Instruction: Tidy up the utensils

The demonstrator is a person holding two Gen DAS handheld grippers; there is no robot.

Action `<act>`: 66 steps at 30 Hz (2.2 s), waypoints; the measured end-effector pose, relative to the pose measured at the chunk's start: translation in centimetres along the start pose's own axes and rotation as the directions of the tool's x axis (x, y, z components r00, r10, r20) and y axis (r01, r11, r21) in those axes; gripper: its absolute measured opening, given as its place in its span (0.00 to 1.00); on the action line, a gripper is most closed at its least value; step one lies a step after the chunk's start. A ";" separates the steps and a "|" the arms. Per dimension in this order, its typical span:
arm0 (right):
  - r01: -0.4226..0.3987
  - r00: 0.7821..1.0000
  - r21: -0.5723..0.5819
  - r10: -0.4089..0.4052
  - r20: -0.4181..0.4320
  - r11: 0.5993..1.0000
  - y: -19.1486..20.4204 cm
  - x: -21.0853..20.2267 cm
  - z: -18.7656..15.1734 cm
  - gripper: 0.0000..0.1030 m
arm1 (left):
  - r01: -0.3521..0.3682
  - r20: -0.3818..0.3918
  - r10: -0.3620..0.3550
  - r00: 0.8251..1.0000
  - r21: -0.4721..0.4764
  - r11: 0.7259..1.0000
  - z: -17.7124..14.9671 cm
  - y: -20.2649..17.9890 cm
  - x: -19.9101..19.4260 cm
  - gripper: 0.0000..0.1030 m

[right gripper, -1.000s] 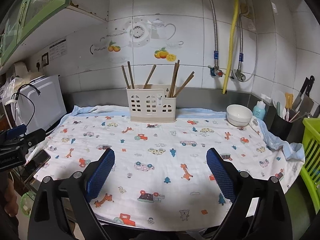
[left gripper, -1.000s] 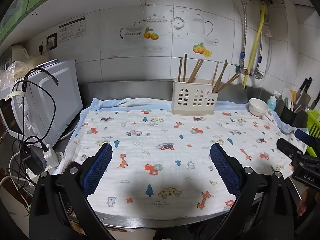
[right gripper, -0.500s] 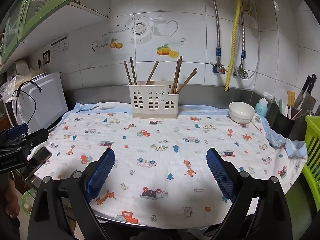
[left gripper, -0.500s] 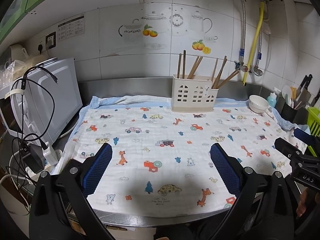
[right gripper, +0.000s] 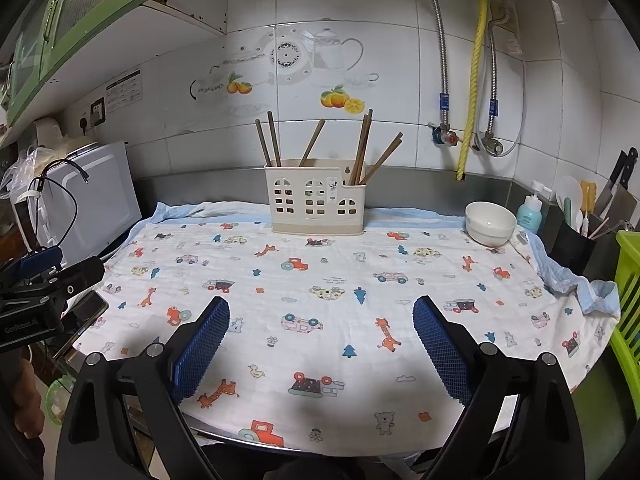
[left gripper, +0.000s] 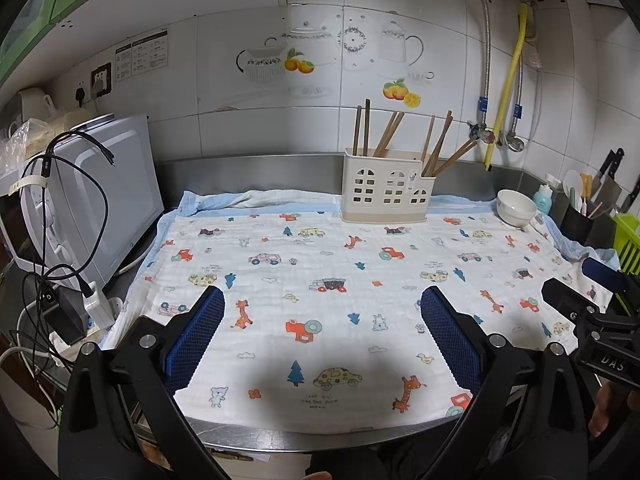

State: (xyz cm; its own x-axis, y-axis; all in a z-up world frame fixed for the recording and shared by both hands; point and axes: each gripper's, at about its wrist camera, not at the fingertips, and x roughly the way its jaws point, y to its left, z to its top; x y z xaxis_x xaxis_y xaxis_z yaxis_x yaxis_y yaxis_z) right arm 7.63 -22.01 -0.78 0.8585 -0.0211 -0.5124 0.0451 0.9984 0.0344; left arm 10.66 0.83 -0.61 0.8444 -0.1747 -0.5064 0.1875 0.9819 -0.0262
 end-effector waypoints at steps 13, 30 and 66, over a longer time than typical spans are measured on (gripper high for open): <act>-0.005 1.000 0.004 0.005 0.019 1.000 0.0 -0.2 0.1 0.87 | 0.009 0.008 -0.009 1.000 -0.007 1.000 -0.3 0.2 0.1 0.94; -0.014 0.999 -0.002 0.014 0.038 1.000 0.2 -0.6 0.4 0.87 | 0.001 0.011 -0.001 1.000 -0.009 1.000 -0.5 0.1 0.0 0.94; -0.018 0.999 0.008 0.018 0.040 1.000 0.2 -0.7 0.4 0.87 | 0.001 0.033 -0.001 0.999 0.007 1.000 -0.2 -0.5 -0.6 0.94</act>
State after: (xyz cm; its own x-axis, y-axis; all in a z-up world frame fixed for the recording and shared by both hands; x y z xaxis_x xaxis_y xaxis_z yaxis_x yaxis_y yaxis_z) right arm 7.23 -21.85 -0.12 0.8788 -0.0057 -0.4772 0.0339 0.9982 0.0504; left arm 10.01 0.46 -0.44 0.8600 -0.1783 -0.4781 0.1920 0.9812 -0.0205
